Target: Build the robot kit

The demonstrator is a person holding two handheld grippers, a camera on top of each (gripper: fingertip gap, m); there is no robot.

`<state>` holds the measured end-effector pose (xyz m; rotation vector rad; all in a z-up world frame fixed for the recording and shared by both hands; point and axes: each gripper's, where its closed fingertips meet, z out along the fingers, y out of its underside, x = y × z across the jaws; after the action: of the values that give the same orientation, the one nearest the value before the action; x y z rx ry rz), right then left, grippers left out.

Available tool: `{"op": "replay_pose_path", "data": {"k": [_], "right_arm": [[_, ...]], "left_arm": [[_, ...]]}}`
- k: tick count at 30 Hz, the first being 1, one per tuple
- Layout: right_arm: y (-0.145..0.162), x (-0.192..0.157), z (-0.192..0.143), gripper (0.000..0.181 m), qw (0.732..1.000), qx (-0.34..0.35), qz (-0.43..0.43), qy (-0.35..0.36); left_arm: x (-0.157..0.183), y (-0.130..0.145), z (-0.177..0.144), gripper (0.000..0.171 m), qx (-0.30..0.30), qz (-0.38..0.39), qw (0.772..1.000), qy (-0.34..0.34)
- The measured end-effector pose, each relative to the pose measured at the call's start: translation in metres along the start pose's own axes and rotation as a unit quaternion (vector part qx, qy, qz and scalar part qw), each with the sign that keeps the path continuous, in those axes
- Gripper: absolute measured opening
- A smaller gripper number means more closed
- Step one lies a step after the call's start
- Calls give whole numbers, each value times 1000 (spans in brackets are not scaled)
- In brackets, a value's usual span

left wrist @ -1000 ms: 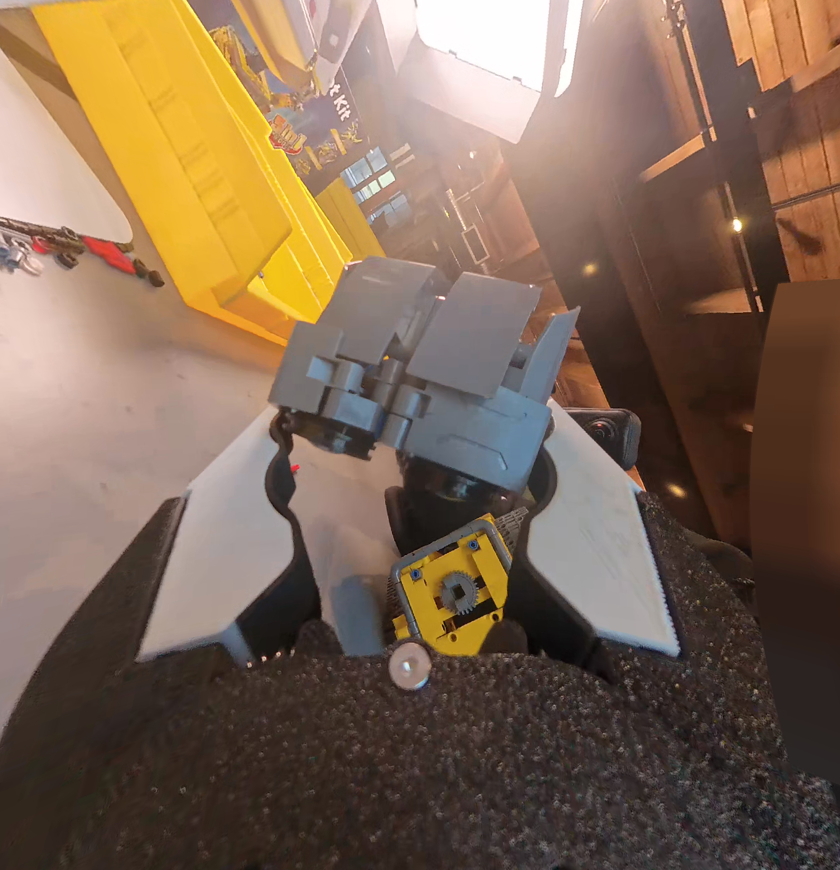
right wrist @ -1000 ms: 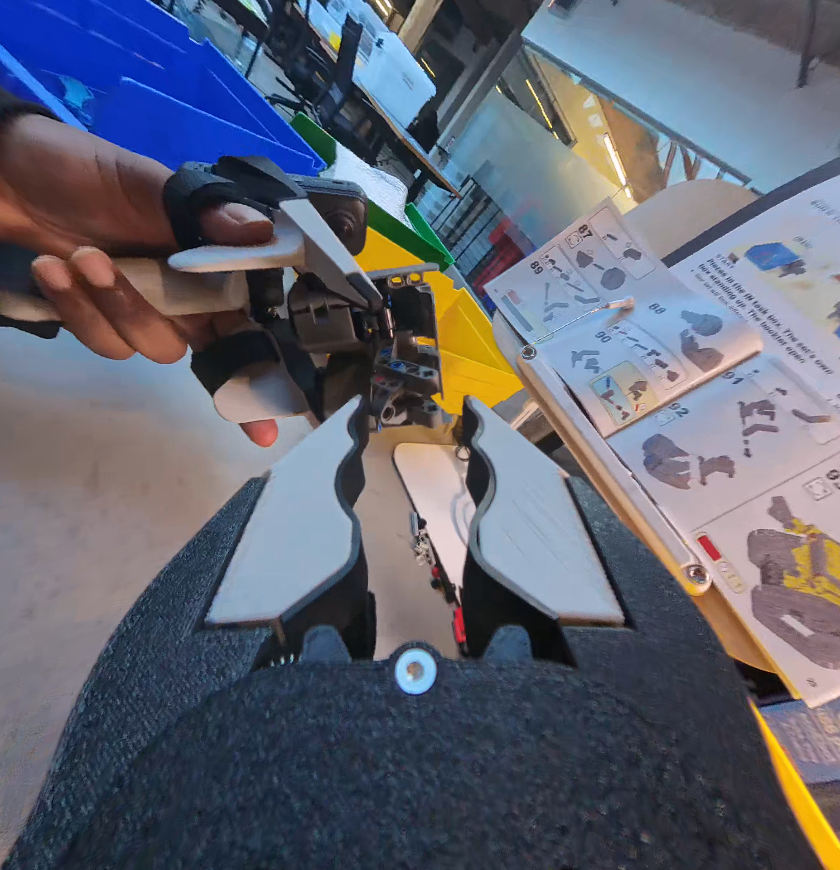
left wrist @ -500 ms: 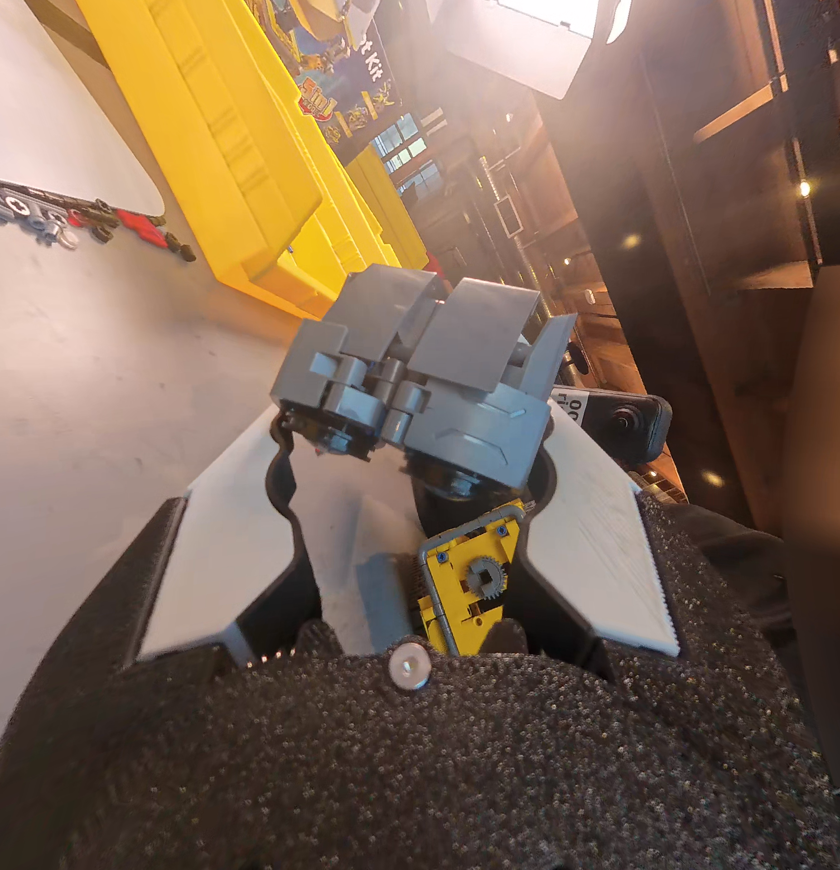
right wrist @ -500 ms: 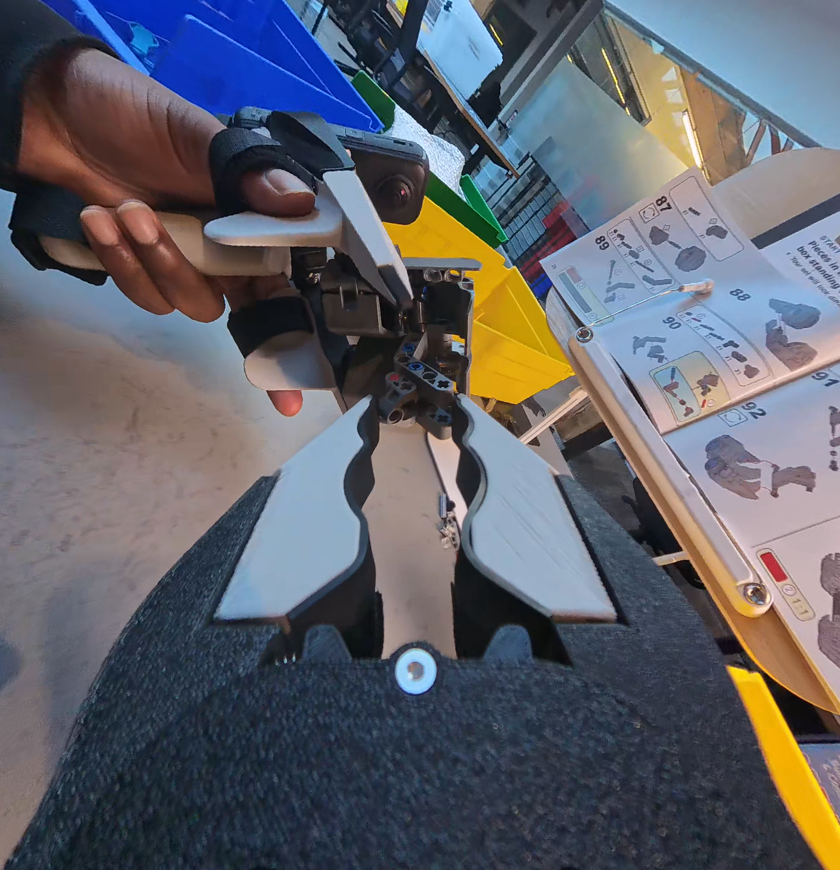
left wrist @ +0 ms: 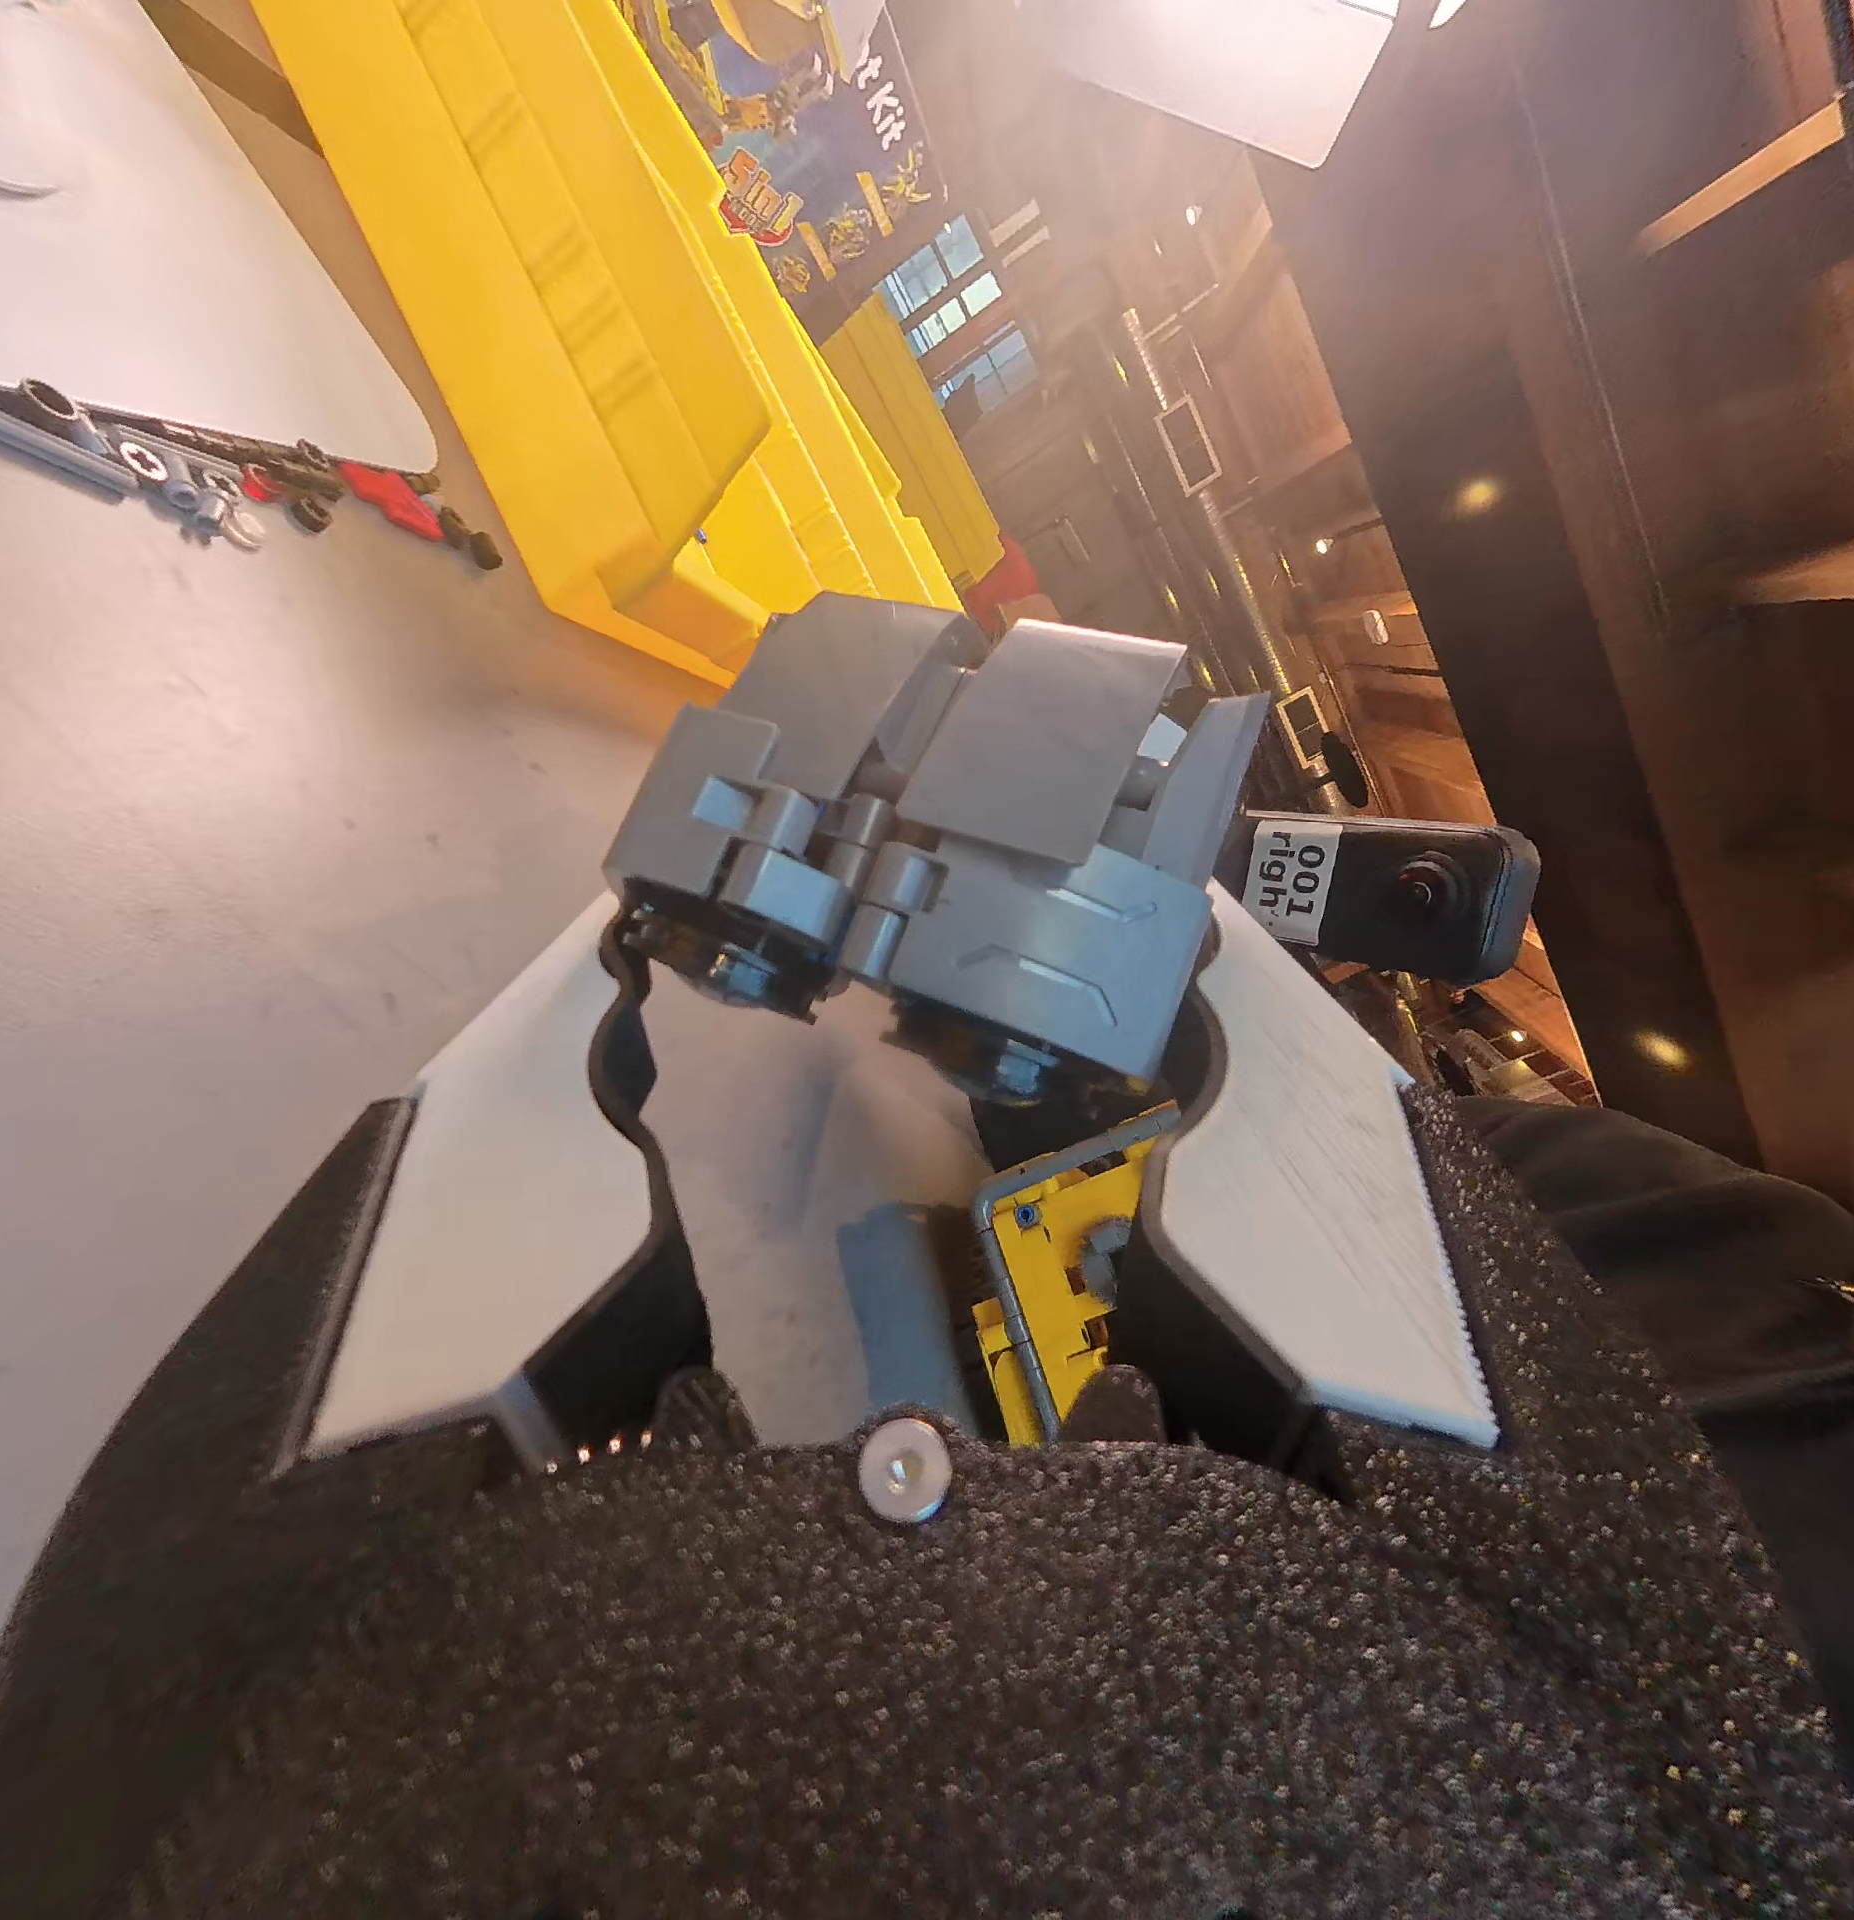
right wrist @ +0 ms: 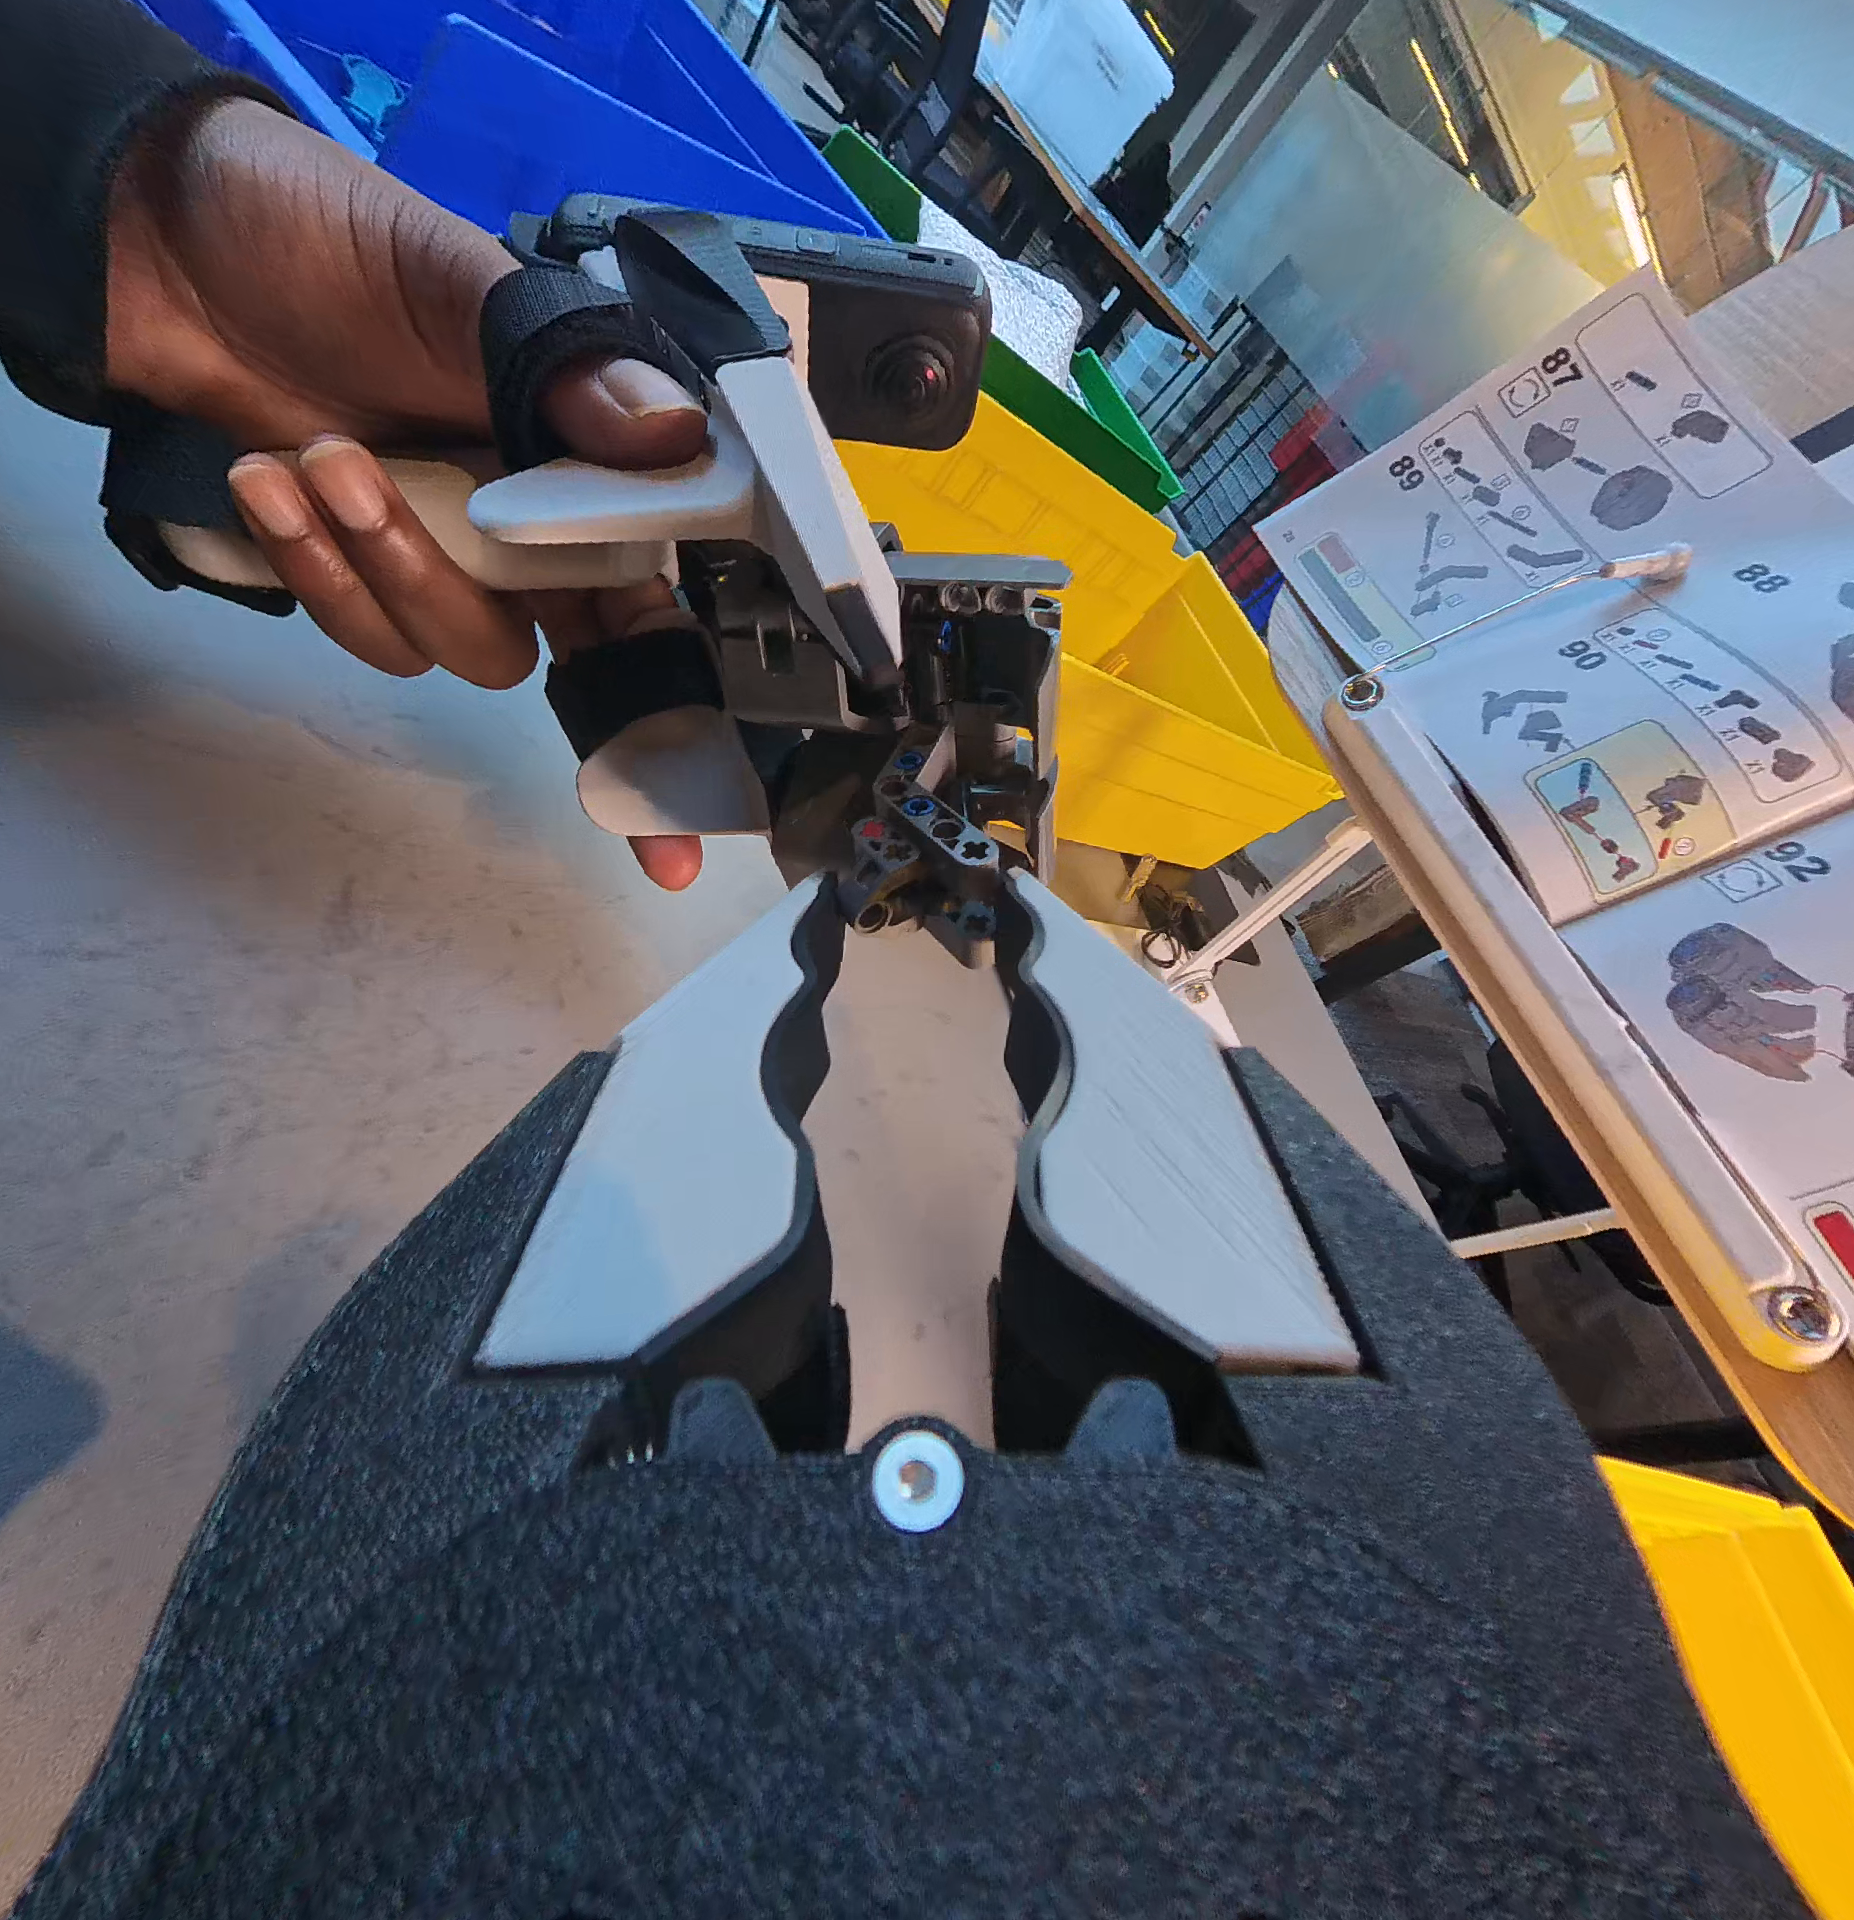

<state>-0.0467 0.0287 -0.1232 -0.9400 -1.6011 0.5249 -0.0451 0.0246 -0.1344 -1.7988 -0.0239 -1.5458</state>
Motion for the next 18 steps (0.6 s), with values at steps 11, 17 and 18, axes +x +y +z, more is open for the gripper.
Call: {"op": "replay_pose_path", "data": {"k": [11, 17, 18], "right_arm": [[-2, -12, -2, 28, 998, 20, 38, -49], [1, -22, -11, 29, 991, 28, 64, -115], [1, -21, -12, 27, 991, 31, 66, -116]], "left_arm": [[-1, -2, -5, 100, -13, 16, 1000, 3], [-1, 7, -2, 99, -32, 2, 999, 12], [-1, 8, 0, 99, -33, -1, 999, 15]]}}
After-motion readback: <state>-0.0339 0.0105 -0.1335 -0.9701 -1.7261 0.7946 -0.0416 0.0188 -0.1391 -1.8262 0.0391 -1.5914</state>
